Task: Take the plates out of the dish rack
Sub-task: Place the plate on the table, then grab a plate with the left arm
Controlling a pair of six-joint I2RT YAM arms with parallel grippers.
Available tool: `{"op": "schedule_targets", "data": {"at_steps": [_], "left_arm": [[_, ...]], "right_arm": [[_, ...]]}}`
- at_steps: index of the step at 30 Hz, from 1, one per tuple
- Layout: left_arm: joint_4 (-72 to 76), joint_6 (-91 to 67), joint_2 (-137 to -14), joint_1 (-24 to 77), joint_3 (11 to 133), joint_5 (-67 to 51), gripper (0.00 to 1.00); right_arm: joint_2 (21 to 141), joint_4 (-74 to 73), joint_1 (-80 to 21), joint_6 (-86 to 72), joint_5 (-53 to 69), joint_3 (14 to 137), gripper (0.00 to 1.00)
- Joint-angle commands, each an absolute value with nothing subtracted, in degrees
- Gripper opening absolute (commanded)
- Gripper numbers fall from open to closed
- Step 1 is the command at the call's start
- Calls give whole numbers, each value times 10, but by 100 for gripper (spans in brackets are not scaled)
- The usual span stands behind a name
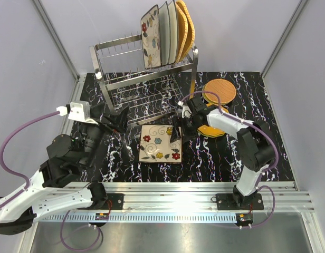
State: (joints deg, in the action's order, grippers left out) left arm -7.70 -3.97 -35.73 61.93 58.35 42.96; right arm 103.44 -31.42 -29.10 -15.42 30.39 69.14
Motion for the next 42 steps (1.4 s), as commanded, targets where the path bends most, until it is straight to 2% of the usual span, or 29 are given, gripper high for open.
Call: {"op": "schedule_targets", "data": {"at_steps": [1,10,16,20,21,24,30,37,42], "left_arm": [[-56,-43,-354,619,598,453,99],[-95,-54,-396,618,656,461,99],[-200,-85,-489,599,777,461,99],[-270,-133,-532,540,849,381,99],[-281,-148,-539,498,862,355,99],[-321,-189,-569,433,906,274,99],[-418,-227,-638,352,997,155,99],[-404,-228,-602,331,949,127,99],[-403,-233,-561,328,903,133,99]], "right_arm": [[969,-318,-296,-107,287,691,87],[853,-403,-296,96,335,702,96],[797,-483,-288,194,356,748,100],[772,-505,-282,228,353,809,100],[769,-506,-279,231,354,824,100],[766,-503,-276,222,360,912,100],[810,-454,-275,96,362,1083,100],[993,-456,-279,-75,403,1397,99],[1092,-467,-328,-101,274,1553,91]]}}
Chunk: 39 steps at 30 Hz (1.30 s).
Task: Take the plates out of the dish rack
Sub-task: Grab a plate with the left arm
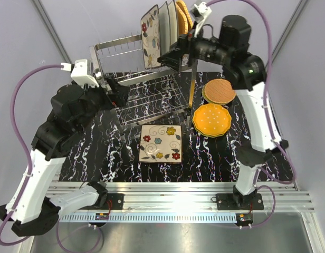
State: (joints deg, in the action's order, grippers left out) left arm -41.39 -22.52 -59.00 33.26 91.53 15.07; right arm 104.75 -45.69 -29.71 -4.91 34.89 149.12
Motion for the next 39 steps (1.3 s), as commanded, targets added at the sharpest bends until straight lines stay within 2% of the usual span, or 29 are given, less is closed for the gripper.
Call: {"op": "schedule_targets", "data": {"at_steps": [1,4,5,8,13,17,19,27,34,39], "left_arm": [[-403,-235,-548,329,891,135,99],[-401,-236,-522,329,869,147,99],[-399,-236,-515,328,863,149,99],[-378,-236,-496,328,840,156,99],[-345,-220,-511,327,847,139,99],[-331,-226,-564,326,911,111,99],[-322,-243,-609,323,943,84,98],[-314,-356,-799,290,1134,-13,79],[-335,-375,-921,290,1272,-10,68],[-366,-367,-993,291,1357,-1,66]], "right_arm": [[1106,-455,-334,-98,259,1570,90],[1095,-398,-356,-96,176,1535,89],[1092,-382,-360,-91,150,1523,92],[1091,-361,-374,-69,121,1510,100],[1090,-357,-375,-51,85,1502,100],[1056,-325,-374,12,53,1466,100],[1014,-276,-374,39,19,1401,100],[920,-315,-254,-14,51,1291,100],[827,-322,-188,-14,80,1138,100],[771,-300,-169,-25,93,1039,100]]}}
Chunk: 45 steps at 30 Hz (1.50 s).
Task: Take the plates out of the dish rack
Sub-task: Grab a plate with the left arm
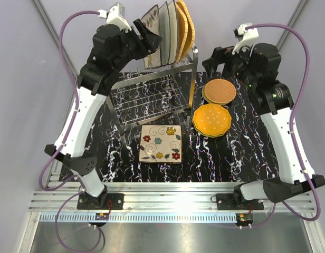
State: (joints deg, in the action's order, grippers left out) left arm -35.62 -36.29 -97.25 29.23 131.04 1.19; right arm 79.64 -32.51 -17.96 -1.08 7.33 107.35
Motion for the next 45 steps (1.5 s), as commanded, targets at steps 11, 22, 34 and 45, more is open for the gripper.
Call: {"op": "schedule_targets", "data": {"at_steps": [11,22,34,45], "left_arm": [[-373,-315,-1043,310,1384,79,63],[-344,-152,-1073,361,1387,236,56],[-292,-9,-1106,400,1392,343,48],[-276,13,-1117,400,1403,331,11]], "right_arm": [[741,-290,-120,-70,123,972,100],[730,-288,-98,-96,131,947,100],[720,-285,-86,-119,141,930,100],[708,-280,-72,-136,142,918,100]]}}
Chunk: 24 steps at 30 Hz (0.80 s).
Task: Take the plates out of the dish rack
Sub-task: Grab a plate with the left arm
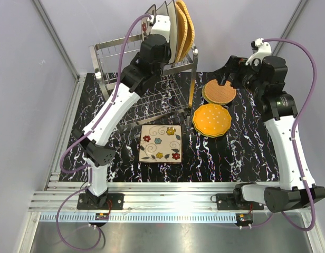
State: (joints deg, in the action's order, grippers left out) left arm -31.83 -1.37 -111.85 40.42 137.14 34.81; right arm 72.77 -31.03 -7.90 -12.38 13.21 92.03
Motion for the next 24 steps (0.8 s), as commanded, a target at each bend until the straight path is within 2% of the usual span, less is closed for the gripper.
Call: {"op": "schedule_targets", "data": {"at_steps": [1,3,24], "left_arm": [[-274,15,-1116,400,1404,330,5],[-265,15,-1111,401,1402,321,0],[-89,54,-1060,413,1412,317,0]], "right_arm": [[708,-280,-71,-137,142,918,100],[706,-279,-69,-140,142,916,100],[696,-272,-58,-163,149,895,100]]}}
